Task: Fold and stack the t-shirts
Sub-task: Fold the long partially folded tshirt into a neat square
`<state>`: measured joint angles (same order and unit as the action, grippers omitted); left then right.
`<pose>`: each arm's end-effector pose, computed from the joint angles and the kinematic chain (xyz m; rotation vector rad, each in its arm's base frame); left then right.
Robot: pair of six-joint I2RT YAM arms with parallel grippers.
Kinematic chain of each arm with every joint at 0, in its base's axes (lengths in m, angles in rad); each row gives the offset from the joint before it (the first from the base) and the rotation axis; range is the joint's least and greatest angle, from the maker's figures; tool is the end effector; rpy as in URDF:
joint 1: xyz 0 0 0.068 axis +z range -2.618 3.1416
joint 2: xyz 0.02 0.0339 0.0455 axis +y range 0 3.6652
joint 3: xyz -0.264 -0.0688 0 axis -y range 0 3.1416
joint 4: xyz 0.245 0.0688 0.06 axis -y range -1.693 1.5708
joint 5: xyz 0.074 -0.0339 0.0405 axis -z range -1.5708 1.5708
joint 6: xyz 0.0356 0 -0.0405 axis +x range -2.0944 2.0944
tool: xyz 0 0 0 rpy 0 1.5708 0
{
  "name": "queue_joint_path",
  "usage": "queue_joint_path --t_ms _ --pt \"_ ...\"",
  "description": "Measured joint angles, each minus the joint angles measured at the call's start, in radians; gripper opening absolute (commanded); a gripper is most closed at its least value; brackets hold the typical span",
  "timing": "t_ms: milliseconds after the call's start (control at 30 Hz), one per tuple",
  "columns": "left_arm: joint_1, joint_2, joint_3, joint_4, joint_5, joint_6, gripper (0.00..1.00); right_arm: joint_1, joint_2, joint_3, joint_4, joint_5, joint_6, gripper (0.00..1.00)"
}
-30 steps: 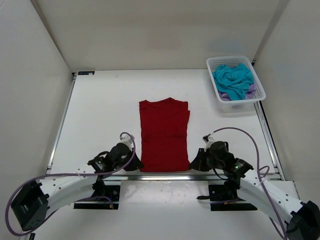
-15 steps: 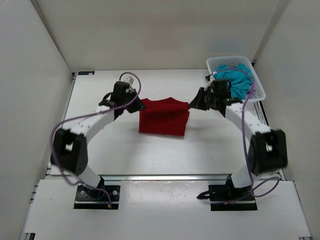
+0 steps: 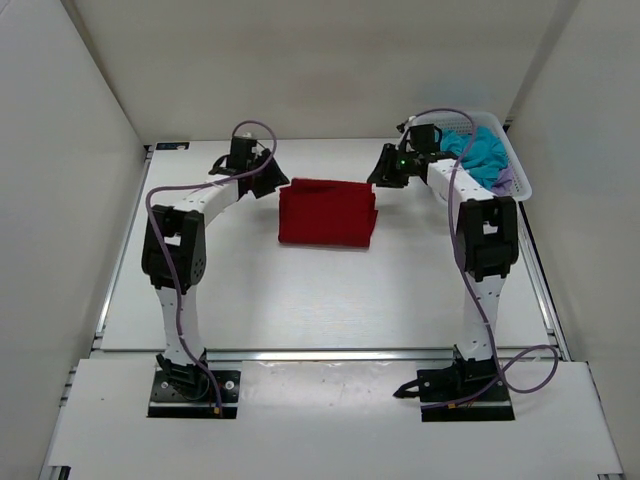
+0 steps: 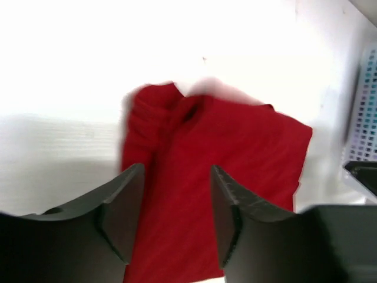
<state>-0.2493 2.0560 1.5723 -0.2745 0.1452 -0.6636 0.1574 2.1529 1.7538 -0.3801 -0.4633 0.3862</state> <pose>0.4515 -0.1203 0.2111 -0.4206 2.3669 -0.6125 0.4810 0.0924 0.2197 0.0386 2.3896 0.8072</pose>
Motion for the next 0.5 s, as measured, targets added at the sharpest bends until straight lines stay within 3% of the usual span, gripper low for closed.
queue_joint_path --t_ms 67,133,233,333,500 --pt "0.019 -0.032 -0.051 0.039 -0.006 -0.010 0.50 0.003 -0.017 -0.007 0.001 0.012 -0.004 0.39" --pt "0.029 -0.085 -0.120 0.066 -0.023 -0.012 0.50 0.010 -0.073 -0.081 0.031 0.033 -0.002 0.20" --pt "-0.008 -0.156 -0.204 0.113 -0.035 -0.008 0.49 0.037 -0.197 -0.260 0.103 0.045 0.011 0.02" --pt "-0.112 -0.213 -0.294 0.179 -0.037 0.002 0.49 0.100 -0.311 -0.443 0.165 0.033 0.032 0.00" --pt "-0.221 -0.212 -0.459 0.280 -0.015 0.008 0.44 0.182 -0.318 -0.616 0.256 0.010 0.041 0.00"
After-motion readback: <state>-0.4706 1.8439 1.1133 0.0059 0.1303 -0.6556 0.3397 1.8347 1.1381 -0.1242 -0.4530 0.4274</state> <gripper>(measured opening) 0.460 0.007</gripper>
